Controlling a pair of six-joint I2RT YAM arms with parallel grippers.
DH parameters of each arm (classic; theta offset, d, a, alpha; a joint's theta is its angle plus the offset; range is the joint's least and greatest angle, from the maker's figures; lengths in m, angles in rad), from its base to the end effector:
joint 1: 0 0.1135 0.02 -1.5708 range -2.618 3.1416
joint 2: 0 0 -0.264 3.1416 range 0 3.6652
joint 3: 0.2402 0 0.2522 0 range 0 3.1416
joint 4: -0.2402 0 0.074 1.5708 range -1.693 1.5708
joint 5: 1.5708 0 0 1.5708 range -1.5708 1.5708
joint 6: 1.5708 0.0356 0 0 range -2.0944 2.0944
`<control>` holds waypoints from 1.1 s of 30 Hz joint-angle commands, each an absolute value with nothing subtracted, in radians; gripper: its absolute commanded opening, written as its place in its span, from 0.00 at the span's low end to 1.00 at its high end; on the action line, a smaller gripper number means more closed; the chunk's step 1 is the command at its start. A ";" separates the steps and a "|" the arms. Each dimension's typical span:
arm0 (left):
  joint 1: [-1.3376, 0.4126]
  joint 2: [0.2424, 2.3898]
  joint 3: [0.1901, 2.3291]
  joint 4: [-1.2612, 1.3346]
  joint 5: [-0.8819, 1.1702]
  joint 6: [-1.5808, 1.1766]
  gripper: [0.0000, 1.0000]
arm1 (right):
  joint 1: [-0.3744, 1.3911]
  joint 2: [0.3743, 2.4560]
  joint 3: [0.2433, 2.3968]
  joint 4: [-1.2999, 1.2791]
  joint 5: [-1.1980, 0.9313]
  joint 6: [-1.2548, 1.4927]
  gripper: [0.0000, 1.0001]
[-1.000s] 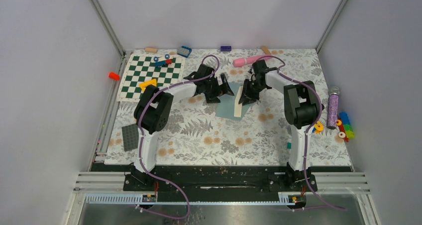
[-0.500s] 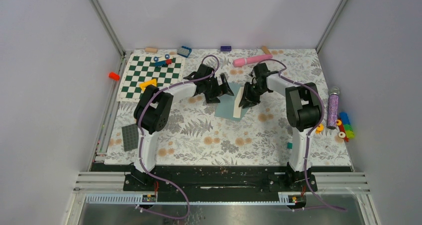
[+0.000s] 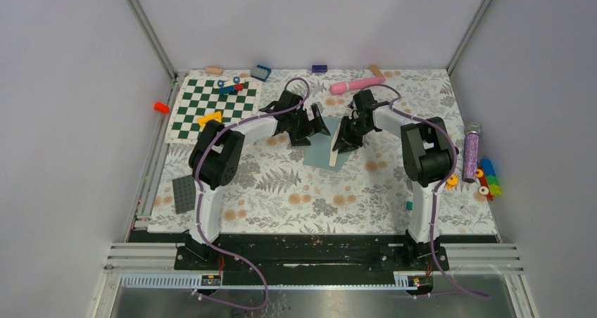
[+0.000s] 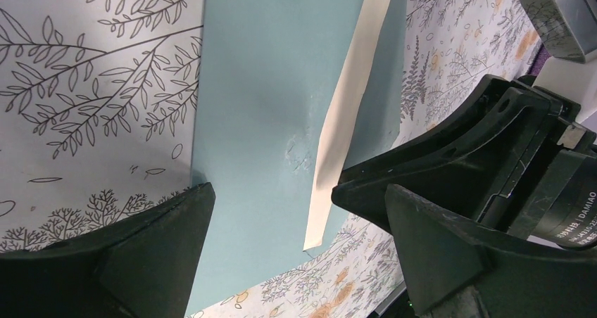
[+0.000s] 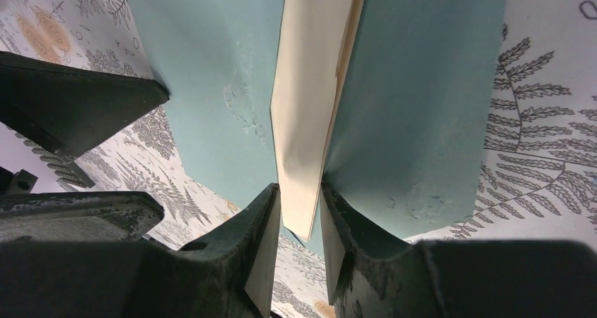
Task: Place the letter into the envelope and seal it
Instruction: Place the letter in the envelope.
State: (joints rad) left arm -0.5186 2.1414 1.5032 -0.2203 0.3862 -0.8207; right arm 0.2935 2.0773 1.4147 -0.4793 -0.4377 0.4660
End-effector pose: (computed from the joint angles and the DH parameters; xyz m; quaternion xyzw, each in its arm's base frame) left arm 0.3972 -0.2421 0.1570 -0.0723 0.9194 -0.3534 0.1566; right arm 0.3999 0.1366 0.1443 0.0361 0.9542 0.2740 0.1143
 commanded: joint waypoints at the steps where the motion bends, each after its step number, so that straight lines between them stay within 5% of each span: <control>1: -0.506 2.139 1.471 -0.323 0.302 -0.800 0.99 | 0.301 2.050 1.437 -0.470 -0.436 0.482 0.35; 33: -0.506 2.148 1.473 -0.314 0.316 -0.792 0.99 | 0.269 2.220 1.708 -0.624 -0.261 0.405 0.37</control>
